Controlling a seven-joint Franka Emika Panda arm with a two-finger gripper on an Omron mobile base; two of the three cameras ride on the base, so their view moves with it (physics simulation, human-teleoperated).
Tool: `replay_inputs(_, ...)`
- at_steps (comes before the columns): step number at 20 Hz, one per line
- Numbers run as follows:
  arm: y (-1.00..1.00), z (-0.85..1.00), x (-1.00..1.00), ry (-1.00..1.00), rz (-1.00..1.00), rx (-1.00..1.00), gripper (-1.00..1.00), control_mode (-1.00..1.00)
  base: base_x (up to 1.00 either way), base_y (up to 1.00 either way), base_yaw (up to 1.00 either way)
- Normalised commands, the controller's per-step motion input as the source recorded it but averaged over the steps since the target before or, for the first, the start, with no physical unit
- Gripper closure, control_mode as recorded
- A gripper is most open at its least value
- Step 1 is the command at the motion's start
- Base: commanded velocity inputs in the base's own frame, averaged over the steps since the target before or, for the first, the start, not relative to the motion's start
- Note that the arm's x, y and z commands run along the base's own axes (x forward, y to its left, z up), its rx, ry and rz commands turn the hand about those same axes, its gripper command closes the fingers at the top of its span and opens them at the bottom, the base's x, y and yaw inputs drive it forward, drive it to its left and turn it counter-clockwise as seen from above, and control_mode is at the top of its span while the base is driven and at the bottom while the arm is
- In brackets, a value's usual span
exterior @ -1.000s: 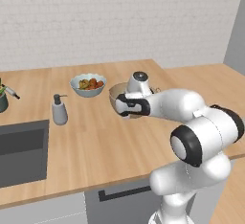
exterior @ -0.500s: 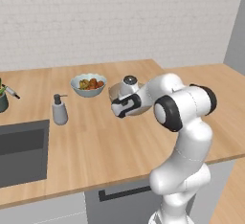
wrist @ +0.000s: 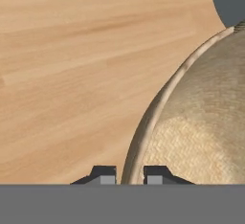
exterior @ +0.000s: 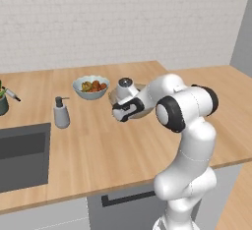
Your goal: Open the cabinet, pick up the bread from the cabinet and place it in the basket. Then move the basket to the dining counter.
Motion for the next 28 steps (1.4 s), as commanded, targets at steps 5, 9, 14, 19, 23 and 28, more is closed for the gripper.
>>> replay_inputs(5, -0.11, 0.03, -0.04, 0.0, 0.0, 0.0, -1.0, -1.0, 0.0, 0.0, 0.0)
replay_inputs(9, -0.09, 0.32, -0.43, 0.0, 0.0, 0.0, -1.0, -1.0, 0.0, 0.0, 0.0)
replay_inputs(14, 0.0, 0.66, -0.88, -0.08, -0.04, 0.02, -1.0, -1.0, 0.0, 0.0, 0.0)
replay_inputs(19, 0.0, 0.86, -0.82, -0.07, -0.09, 0.01, -1.0, -1.0, 0.0, 0.0, 0.0)
replay_inputs(23, -0.09, 0.9, -0.92, -0.02, -0.17, 0.01, -1.0, -1.0, 0.0, 0.0, 0.0)
replay_inputs(28, -0.36, 0.54, -1.0, 0.0, -0.29, 0.1, -1.0, -1.0, 0.0, 0.0, 0.0)
